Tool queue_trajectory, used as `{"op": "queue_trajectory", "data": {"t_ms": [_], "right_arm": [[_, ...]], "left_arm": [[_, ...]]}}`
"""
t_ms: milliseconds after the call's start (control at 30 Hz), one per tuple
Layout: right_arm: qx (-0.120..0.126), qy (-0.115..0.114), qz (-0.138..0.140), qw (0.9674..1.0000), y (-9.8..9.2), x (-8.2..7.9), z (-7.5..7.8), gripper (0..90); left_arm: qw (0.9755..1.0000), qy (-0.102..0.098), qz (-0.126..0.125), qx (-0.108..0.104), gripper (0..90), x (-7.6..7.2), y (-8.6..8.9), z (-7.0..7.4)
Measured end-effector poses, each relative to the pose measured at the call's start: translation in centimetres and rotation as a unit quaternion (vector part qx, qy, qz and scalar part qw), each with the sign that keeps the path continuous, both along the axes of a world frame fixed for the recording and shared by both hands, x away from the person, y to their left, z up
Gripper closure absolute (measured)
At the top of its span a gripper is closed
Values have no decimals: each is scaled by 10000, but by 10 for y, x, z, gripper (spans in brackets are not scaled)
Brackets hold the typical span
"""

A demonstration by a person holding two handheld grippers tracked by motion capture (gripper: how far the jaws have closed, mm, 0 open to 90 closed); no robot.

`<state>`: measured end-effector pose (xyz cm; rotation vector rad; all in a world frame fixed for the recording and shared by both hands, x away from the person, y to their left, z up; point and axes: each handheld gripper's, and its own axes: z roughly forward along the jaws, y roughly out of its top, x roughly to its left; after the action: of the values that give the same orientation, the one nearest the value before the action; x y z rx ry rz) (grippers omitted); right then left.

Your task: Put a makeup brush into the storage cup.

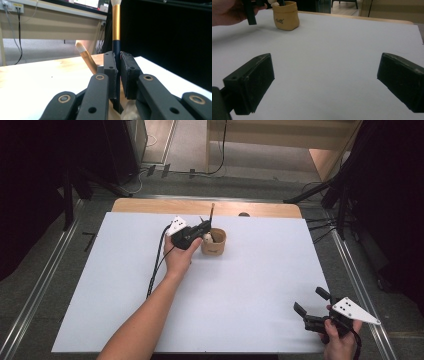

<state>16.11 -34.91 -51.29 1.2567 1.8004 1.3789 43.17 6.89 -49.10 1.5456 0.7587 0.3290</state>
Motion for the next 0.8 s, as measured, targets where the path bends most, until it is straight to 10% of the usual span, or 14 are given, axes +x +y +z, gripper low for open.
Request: {"op": "queue_trajectory", "data": {"t_ms": [800], "right_arm": [[-16,-1,16,10000,1,0,0,16]], "left_arm": [[9998,119,65,157,763,-3,14,11]]}}
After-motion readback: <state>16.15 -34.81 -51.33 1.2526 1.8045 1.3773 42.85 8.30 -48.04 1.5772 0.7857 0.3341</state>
